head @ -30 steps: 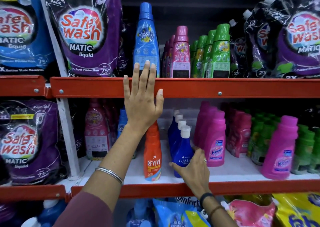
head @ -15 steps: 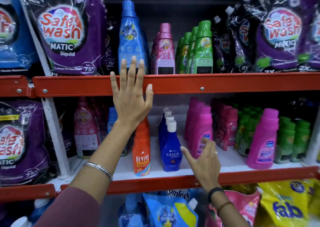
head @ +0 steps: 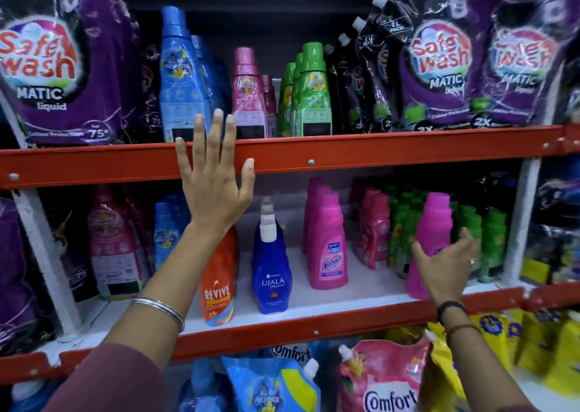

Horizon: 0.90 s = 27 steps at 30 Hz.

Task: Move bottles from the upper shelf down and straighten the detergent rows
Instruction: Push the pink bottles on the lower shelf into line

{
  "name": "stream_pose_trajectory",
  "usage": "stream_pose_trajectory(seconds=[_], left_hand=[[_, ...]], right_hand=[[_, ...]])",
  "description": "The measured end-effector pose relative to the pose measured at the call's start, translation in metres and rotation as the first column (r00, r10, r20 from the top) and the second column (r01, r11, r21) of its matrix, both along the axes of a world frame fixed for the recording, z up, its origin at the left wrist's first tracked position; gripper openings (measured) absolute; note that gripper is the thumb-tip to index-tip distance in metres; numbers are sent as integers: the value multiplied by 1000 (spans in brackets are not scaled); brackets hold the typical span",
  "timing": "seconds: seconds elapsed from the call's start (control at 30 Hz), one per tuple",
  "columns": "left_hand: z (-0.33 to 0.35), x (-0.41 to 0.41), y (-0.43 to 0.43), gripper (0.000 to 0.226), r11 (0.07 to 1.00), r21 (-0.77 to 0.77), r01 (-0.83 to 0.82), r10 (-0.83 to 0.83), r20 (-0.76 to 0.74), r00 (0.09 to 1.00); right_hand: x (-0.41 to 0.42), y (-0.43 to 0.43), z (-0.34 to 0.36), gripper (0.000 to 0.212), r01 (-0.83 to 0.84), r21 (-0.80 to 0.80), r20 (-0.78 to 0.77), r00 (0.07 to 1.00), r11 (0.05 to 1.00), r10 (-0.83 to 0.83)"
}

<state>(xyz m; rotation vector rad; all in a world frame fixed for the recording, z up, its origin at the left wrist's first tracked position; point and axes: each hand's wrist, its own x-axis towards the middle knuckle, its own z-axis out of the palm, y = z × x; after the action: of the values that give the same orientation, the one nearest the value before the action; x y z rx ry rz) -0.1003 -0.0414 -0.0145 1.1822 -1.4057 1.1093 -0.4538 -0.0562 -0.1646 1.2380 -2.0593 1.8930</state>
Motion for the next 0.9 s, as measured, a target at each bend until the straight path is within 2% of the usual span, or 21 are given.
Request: stream_pose_trajectory(seconds=[0.13,0.43,0.6,0.73,0.9], left_hand=[[-1,0,-1,63,1000,4,4,-4,-4,1000],[-1,0,-1,63,1000,0,-7,7,-5,1000],[-1,0,-2,63,1000,-18,-18,18,-4,1000],[0,1,-2,63,999,-23,-23,23,2,1000],[0,2,-2,63,999,-31,-27,27,9,1000]], right_hand=[[-9,-6,-8,82,-42,101,-45,998,994,47],[-5,10,5,73,22,76,-88,996,997,-15],[30,21,27,76,-21,22,-118,993,1000,23],[71,26,43,79,-80,24,-142,986,997,82],[117,23,32,76,-172,62,-199,963,983,181]])
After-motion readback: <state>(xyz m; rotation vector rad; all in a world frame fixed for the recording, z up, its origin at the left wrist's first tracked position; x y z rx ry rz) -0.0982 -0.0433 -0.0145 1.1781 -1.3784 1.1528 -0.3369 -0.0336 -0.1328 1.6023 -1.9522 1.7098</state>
